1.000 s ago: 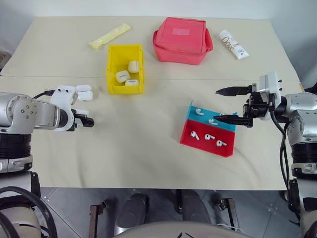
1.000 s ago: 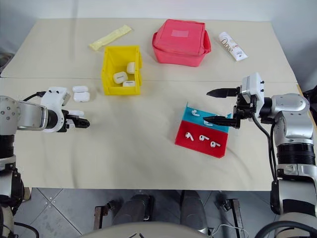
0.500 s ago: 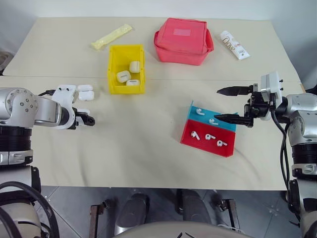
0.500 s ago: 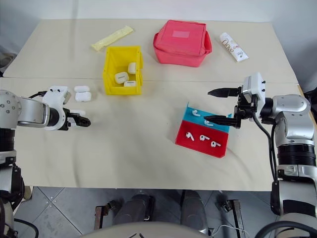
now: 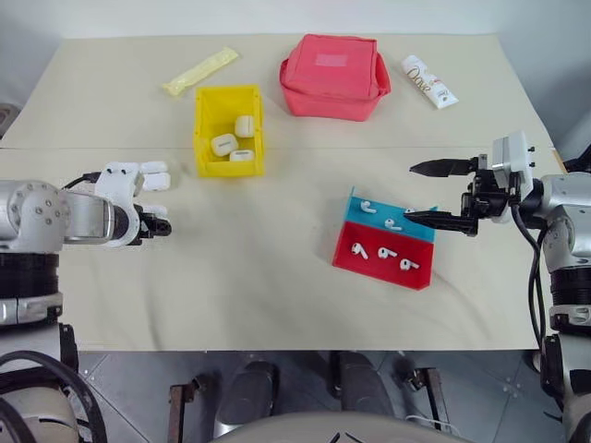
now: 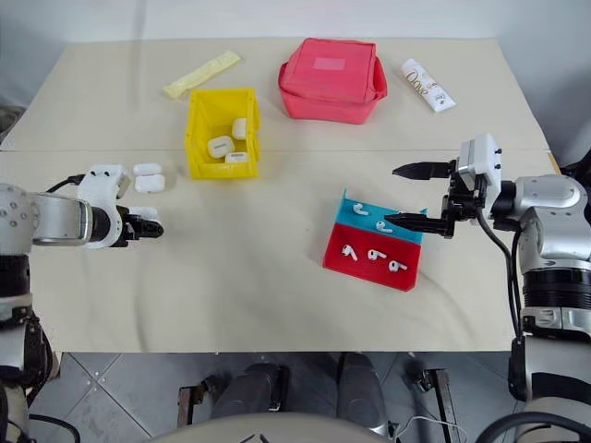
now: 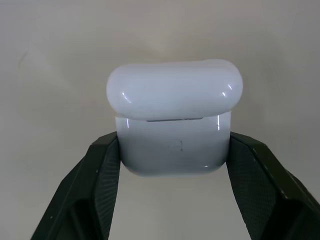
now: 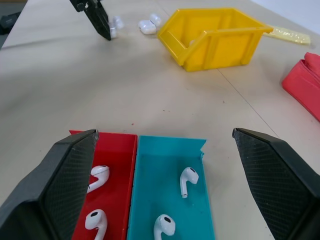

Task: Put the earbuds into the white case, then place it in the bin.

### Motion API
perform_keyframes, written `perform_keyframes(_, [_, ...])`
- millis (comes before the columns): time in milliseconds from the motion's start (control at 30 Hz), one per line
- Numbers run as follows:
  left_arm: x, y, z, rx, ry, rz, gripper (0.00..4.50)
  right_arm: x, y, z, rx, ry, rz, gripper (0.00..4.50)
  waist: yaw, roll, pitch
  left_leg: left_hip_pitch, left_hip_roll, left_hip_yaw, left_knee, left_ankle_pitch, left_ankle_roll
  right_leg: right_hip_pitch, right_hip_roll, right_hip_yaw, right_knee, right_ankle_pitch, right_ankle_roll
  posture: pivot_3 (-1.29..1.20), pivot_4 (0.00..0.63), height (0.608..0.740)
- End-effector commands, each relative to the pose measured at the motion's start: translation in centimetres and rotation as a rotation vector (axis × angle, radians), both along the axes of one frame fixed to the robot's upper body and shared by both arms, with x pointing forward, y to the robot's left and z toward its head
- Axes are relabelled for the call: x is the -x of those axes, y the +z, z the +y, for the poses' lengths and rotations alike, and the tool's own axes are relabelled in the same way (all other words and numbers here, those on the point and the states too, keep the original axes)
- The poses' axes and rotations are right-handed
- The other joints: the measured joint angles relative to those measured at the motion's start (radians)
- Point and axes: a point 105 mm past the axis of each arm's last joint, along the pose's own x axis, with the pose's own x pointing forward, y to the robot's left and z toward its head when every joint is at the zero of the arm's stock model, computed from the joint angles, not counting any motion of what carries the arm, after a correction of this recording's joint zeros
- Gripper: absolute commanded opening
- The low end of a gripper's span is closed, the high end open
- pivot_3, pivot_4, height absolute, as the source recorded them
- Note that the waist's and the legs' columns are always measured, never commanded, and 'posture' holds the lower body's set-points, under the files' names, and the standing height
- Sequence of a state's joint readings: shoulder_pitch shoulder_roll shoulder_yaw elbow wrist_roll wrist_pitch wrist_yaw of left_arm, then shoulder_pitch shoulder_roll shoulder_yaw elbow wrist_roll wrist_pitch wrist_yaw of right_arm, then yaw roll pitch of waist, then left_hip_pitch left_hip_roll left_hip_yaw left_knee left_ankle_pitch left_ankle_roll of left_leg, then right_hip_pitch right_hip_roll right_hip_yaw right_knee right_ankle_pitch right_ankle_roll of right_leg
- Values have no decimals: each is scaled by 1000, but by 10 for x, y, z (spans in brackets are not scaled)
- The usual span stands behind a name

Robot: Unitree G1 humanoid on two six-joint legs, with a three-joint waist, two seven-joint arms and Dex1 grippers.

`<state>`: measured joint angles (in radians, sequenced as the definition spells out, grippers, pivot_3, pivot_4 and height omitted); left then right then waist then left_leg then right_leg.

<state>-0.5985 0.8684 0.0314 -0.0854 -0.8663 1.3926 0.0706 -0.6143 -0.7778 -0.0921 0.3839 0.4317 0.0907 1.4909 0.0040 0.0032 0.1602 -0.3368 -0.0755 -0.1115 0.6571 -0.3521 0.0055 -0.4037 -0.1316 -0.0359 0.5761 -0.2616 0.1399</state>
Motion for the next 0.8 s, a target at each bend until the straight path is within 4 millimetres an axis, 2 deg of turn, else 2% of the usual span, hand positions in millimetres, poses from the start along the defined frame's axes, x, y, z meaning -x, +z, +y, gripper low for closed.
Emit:
perform_keyframes(33, [4,52,-57,88,-388,-362,2780,6,17,-3,2,-1,-62,4500,6,-1,0,0,0,0,0,0,0,0,0,0,0,0,0,0,150,740])
perform_keyframes(200, [29,80,-109,290,-841,-686,2780,17,16,0,14,-24,-55,4500,20,-1,0,1,1,2,1,0,0,1,0,-1,-2,0,0,0,150,740])
perform_keyframes(267, [36,80,-120,321,-984,-771,2780,22,13,0,26,-46,-30,4500,23,-1,0,0,0,2,2,0,0,2,0,-1,-2,0,0,0,150,740])
perform_keyframes(367, [42,69,-140,374,-1193,-825,2780,32,7,-2,47,-121,-1,4500,27,-1,-1,1,0,2,3,-1,1,4,0,-3,-4,1,0,0,150,740])
perform_keyframes(633, [54,42,-156,510,-1439,-770,2780,62,-14,-4,191,-317,96,4500,25,-1,0,0,1,2,5,-2,4,5,0,-4,-5,1,1,0,150,740])
perform_keyframes(800, [54,37,-163,571,-1518,-759,2780,87,-35,-10,356,-444,182,4500,37,-2,0,0,0,1,5,-3,5,6,0,-4,-5,1,1,0,150,740])
